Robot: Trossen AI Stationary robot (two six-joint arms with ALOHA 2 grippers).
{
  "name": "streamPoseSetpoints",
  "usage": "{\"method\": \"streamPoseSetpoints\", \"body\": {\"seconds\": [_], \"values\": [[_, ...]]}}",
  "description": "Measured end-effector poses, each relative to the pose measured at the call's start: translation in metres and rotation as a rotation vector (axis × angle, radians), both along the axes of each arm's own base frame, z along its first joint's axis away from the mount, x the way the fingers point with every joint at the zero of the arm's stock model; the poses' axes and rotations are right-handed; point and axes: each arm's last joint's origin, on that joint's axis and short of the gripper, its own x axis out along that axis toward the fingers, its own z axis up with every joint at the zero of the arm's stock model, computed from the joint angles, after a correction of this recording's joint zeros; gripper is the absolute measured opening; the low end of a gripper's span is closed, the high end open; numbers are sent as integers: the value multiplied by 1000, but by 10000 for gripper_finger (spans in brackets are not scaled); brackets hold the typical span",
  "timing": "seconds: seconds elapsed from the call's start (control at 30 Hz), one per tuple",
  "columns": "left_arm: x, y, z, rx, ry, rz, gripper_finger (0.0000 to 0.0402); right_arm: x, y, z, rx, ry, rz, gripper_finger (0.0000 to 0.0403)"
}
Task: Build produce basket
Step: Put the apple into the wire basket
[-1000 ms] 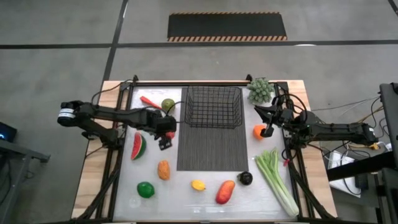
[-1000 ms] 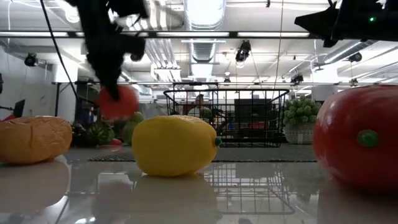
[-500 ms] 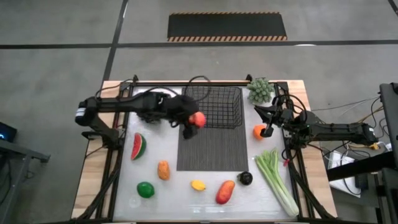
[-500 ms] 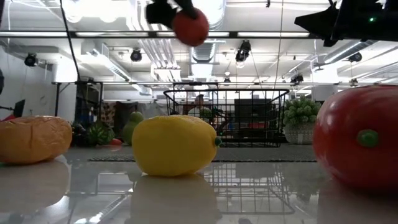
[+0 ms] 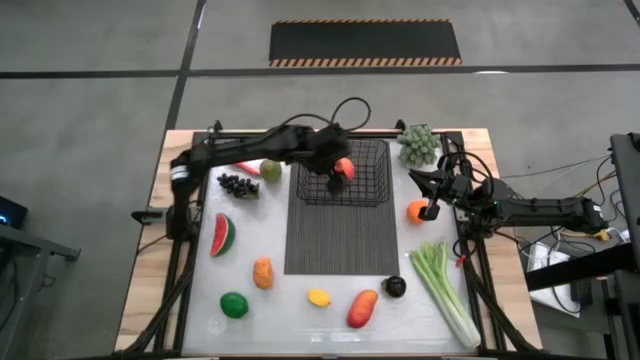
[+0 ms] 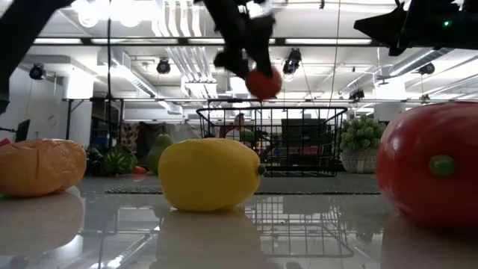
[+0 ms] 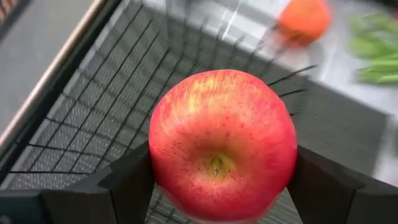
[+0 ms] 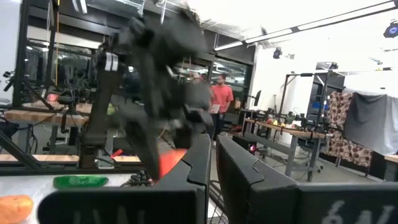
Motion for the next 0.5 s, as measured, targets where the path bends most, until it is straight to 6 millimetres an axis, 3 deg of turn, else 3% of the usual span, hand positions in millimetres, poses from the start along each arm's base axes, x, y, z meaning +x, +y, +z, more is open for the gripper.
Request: {"method": "streamPoseSetpoints", "body": {"seconds": [0.23,0.5], "values": [[18,42,-62,-54,135,101,284,0,0,0,0,-1,0,18],[20,63,-91,-35,215,162,284,0,0,0,-1,-5,0,18]]}}
